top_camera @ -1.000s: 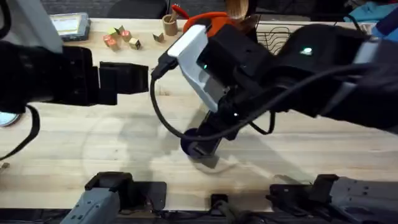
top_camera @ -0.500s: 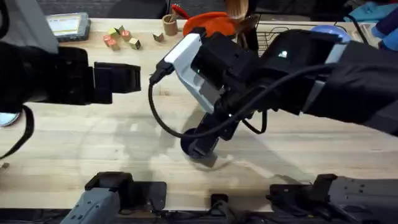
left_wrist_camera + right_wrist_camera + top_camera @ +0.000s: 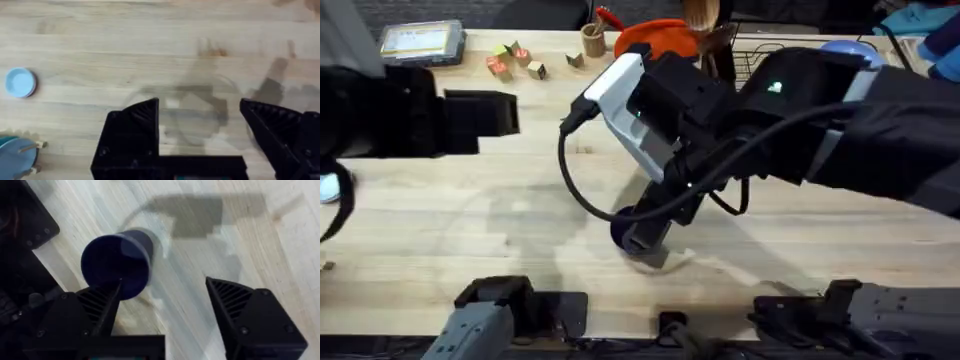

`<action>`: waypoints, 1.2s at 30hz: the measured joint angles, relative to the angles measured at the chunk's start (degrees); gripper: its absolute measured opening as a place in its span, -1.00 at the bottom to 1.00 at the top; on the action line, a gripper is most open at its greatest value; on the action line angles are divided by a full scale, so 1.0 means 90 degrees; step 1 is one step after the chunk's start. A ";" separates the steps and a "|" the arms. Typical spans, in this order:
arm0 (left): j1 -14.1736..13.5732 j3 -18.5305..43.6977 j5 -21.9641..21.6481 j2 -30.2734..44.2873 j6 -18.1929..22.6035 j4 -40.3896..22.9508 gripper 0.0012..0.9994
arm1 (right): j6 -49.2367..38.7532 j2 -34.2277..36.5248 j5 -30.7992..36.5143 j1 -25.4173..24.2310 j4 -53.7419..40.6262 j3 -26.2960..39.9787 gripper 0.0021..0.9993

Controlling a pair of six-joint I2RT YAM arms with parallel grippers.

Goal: Pick up the cup on the table and put them onto the rack.

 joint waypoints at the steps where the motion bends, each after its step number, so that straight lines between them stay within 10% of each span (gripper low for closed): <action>1: 0.0121 0.0000 0.0008 0.0000 0.0047 0.0016 0.98 | 0.0000 0.0000 0.0000 0.0000 0.0008 0.0000 1.00; 14: 0.1222 0.0000 0.0229 0.0558 0.0445 0.0387 0.98 | 0.0000 0.0000 0.0000 0.0000 0.0054 0.0000 1.00; 36: 0.1269 0.0000 0.0247 0.1321 0.0448 0.0456 0.98 | -0.0002 0.0561 -0.0002 0.0000 0.0311 0.0022 0.87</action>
